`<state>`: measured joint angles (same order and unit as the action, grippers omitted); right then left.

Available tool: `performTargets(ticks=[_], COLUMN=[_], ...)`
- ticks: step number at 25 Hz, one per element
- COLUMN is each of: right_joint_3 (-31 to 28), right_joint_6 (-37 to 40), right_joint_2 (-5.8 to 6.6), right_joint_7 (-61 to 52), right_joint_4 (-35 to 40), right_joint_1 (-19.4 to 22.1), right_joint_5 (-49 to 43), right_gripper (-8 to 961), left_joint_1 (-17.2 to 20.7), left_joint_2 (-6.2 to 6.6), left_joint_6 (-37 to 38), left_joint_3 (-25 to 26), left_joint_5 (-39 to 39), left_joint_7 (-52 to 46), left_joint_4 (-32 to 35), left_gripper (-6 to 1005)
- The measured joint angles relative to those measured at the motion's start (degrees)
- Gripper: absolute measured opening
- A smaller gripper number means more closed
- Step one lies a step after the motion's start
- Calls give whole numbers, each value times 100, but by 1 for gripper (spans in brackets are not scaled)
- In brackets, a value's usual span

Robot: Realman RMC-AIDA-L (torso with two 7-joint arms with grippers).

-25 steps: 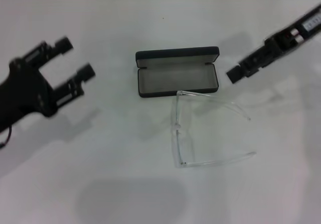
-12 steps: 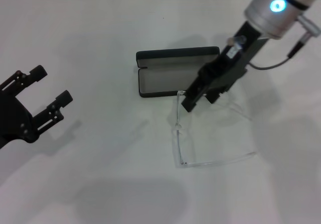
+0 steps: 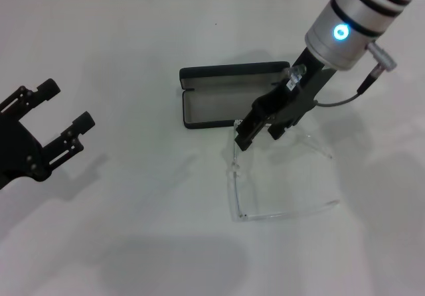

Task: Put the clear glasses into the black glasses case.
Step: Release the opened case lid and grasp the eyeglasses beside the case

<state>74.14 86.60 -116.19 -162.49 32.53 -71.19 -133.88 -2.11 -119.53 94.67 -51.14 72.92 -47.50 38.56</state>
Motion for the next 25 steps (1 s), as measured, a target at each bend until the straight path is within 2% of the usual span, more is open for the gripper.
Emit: performTargets(ticks=[4, 7, 10, 16, 25], right_joint_3=[211, 579, 861, 1012, 1877], right_joint_6=[-327, -517, -667, -916, -1317], right_joint_2=[0, 1, 0, 1, 0], right_joint_7=[-2, -10, -14, -17, -18], right_joint_4=[-4, -3, -102, -266, -302], right_joint_1=[242, 352, 361, 336, 372], right_joint_5=[427, 748, 938, 1118, 1908], right_gripper=[722, 721, 720, 718, 714], left_joint_1=[-63, -113, -186, -228, -253], left_joint_2=[0, 0, -3, -9, -9], left_joint_6=[-23, -64, -80, -144, -218], left_joint_3=[-1, 47, 142, 147, 149], left_joint_5=[-2, 0, 17, 13, 20], left_joint_7=[-1, 4, 16, 110, 113], left_joint_4=[-15, -22, -73, -95, -102], left_gripper=[723, 723, 723, 723, 724])
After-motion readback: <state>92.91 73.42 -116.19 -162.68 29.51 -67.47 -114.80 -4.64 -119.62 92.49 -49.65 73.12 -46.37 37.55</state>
